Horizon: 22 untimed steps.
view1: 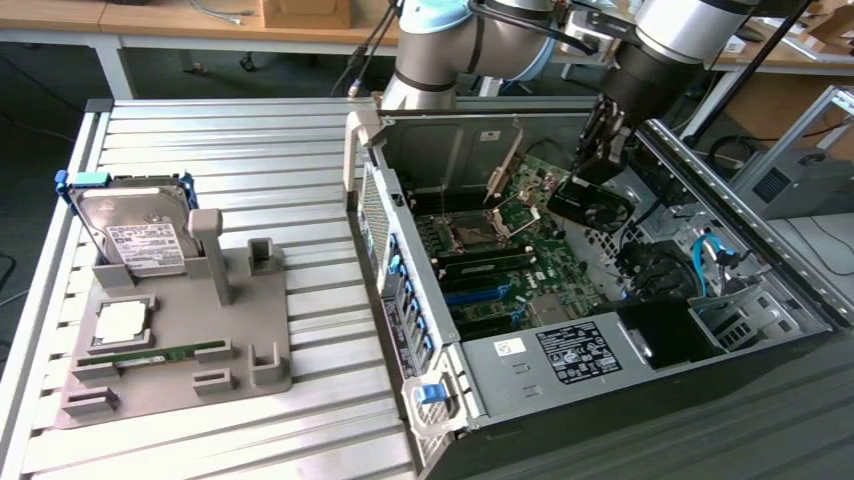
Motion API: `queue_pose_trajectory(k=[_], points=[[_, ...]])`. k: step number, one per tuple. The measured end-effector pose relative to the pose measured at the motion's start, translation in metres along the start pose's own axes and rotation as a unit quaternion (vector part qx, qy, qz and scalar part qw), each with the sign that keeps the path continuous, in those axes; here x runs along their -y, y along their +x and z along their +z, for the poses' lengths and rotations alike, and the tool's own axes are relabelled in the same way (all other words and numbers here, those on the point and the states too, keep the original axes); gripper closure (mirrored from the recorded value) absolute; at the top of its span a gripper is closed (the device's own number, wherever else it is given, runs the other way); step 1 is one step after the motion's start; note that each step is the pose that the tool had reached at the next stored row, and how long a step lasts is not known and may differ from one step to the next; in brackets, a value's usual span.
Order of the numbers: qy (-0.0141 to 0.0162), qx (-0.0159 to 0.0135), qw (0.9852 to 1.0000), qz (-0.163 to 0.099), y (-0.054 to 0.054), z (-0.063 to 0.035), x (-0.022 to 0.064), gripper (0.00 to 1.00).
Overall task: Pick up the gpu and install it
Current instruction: 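Insert the gpu into the slot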
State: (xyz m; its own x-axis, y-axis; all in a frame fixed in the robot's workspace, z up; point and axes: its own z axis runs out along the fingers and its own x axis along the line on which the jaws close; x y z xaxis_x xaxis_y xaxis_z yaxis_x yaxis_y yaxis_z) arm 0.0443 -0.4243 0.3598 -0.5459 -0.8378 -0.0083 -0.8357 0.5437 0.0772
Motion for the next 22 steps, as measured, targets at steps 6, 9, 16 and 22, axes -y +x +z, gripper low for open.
queue_pose_trajectory(k=[6,9,16,22], points=[[-0.0001,-0.0013,0.9999,-0.016,0.0,0.0,0.0,0.73],[-0.0002,-0.0023,0.9996,-0.029,0.0,0.0,0.0,0.73],[-0.0004,-0.0038,0.9988,-0.048,0.0,0.0,0.0,0.73],[-0.0005,-0.0049,0.998,-0.063,0.0,0.0,0.0,0.73]])
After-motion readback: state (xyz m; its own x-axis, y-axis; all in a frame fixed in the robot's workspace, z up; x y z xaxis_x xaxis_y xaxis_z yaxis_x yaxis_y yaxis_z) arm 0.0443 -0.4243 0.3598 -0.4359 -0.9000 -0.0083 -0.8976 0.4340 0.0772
